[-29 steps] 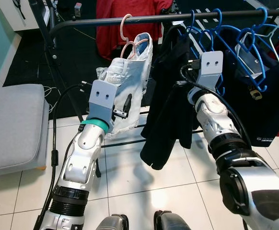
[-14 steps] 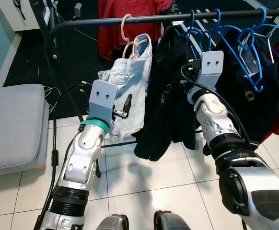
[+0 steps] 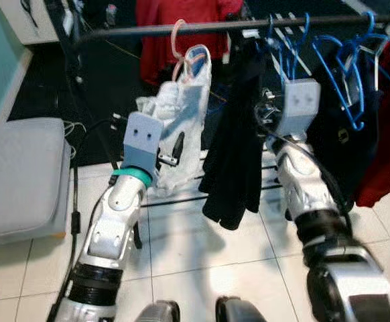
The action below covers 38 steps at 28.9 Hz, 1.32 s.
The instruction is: Hang hanger
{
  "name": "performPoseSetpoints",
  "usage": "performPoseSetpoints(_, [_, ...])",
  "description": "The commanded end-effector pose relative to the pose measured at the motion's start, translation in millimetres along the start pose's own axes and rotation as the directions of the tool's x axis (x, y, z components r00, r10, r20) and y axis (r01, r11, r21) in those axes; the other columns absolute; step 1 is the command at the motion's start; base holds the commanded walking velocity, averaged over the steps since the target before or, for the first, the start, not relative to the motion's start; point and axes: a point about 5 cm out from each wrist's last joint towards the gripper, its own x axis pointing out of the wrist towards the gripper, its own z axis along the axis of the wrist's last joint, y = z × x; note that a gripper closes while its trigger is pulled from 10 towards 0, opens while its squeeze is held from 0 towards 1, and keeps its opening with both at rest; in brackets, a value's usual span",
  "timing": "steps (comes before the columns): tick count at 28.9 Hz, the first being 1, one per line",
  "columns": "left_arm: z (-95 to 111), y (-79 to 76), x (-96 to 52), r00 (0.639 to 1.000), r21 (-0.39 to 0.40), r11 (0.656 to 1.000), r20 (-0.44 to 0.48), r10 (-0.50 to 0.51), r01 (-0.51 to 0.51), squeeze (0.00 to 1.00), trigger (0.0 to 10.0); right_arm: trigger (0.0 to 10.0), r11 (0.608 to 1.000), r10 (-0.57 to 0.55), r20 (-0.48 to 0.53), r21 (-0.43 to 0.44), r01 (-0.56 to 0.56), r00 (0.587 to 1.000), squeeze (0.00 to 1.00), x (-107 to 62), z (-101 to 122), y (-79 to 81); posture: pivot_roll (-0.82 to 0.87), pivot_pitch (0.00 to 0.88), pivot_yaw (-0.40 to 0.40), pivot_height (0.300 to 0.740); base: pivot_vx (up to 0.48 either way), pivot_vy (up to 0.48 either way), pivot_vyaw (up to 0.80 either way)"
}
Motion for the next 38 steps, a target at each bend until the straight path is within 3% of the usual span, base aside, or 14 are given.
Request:
performPoseSetpoints(1, [-9,0.2,-9.3,0.999,0.014,0.999,-0.018,-0.033,0.034,0.00,10.0,10.0,1.000,0.009,0.003,-0.001,-0.009,1.000,0.00,-29.8,-10,12.1,-0.04,0.093,0.066,0.740,0.000,0.000,0.00])
performPoseSetpoints(2, [-9,0.2,-9.3,0.999,0.014,0.999,-0.018,-0.033,0.034,0.00,10.0,10.0,1.000,0.009,0.003,-0.001,-0.009,1.000,0.00,-29.8,-10,12.1,-0.04,0.093,0.066,0.740,0.000,0.000,0.00])
performPoseSetpoints(3, [-29,0.1,-20.2,0.995,0.037,0.997,-0.074,-0.059,0.062,0.00,10.0,10.0,1.000,0.007,-0.091,-0.019,-0.008,0.996,0.00,-78.0,-44,17.3,-0.07,0.096,0.072,0.740,0.000,0.000,0.00])
performPoseSetpoints(10, [-63,-0.3,-31.9,0.980,0.021,0.998,-0.189,-0.062,0.067,0.00,10.0,10.0,0.999,-0.015,-0.241,-0.036,0.006,0.970,0.00,-119.6,-88,11.8,-0.09,0.089,0.069,0.740,0.000,0.000,0.00])
performPoseSetpoints(13, [-63,-0.3,-31.9,0.980,0.021,0.998,-0.189,-0.062,0.067,0.00,10.0,10.0,0.999,-0.015,-0.241,-0.036,0.006,0.970,0.00,-119.6,-88,11.8,-0.09,0.089,0.069,0.740,0.000,0.000,0.00])
performPoseSetpoints(15, [-81,-1.5,-37.4,0.966,0.014,0.998,-0.250,-0.061,0.067,0.00,10.0,10.0,0.999,-0.032,-0.315,-0.040,0.020,0.949,0.00,-132.9,-107,7.6,-0.09,0.087,0.067,0.740,0.000,0.000,0.00])
performPoseSetpoints(16, [-120,-5.8,-51.4,0.918,-0.001,0.997,-0.390,-0.074,0.080,0.00,10.0,10.0,0.999,-0.035,-0.445,-0.051,0.014,0.895,0.00,-151.0,-138,1.7,-0.10,0.073,0.048,0.740,0.000,0.000,0.00])
performPoseSetpoints(24, [-171,-9.4,-79.7,0.800,0.017,0.992,-0.593,-0.092,0.126,0.00,10.0,10.0,0.998,-0.014,-0.552,-0.058,-0.021,0.834,0.00,-158.8,-156,0.8,-0.09,0.065,0.027,0.740,0.000,0.000,0.00])
performPoseSetpoints(25, [-185,-7.3,-89.9,0.757,0.030,0.992,-0.649,-0.075,0.124,0.00,10.0,10.0,0.998,-0.005,-0.558,-0.056,-0.031,0.830,0.00,-157.5,-155,3.3,-0.09,0.063,0.025,0.740,0.000,0.000,0.00])
performPoseSetpoints(28, [-185,-7.3,-89.9,0.757,0.030,0.992,-0.649,-0.075,0.124,0.00,10.0,10.0,0.998,-0.005,-0.558,-0.056,-0.031,0.830,0.00,-157.5,-155,3.3,-0.09,0.063,0.025,0.740,0.000,0.000,0.00])
performPoseSetpoints(30, [-210,8.2,-114.9,0.657,0.077,0.996,-0.753,0.025,0.049,0.00,10.0,10.0,0.996,0.049,-0.534,-0.038,-0.082,0.844,0.00,-145.6,-148,16.9,-0.07,0.051,0.006,0.740,0.000,0.000,0.00])
performPoseSetpoints(32, [-216,14.5,-123.8,0.622,0.095,0.995,-0.781,0.060,0.023,0.00,10.0,10.0,0.994,0.068,-0.527,-0.032,-0.100,0.847,0.00,-142.2,-146,21.7,-0.07,0.051,0.006,0.740,0.000,0.000,0.00])
performPoseSetpoints(35, [-216,14.5,-123.8,0.622,0.095,0.995,-0.781,0.060,0.023,0.00,10.0,10.0,0.994,0.068,-0.527,-0.032,-0.100,0.847,0.00,-142.2,-146,21.7,-0.07,0.051,0.006,0.740,0.000,0.000,0.00])
performPoseSetpoints(38, [-228,20.7,-144.5,0.560,0.101,0.994,-0.826,0.067,0.030,0.00,10.0,10.0,0.990,0.094,-0.624,-0.026,-0.140,0.776,0.00,-159.9,-164,21.9,-0.05,0.041,0.001,0.740,0.000,0.000,0.00])
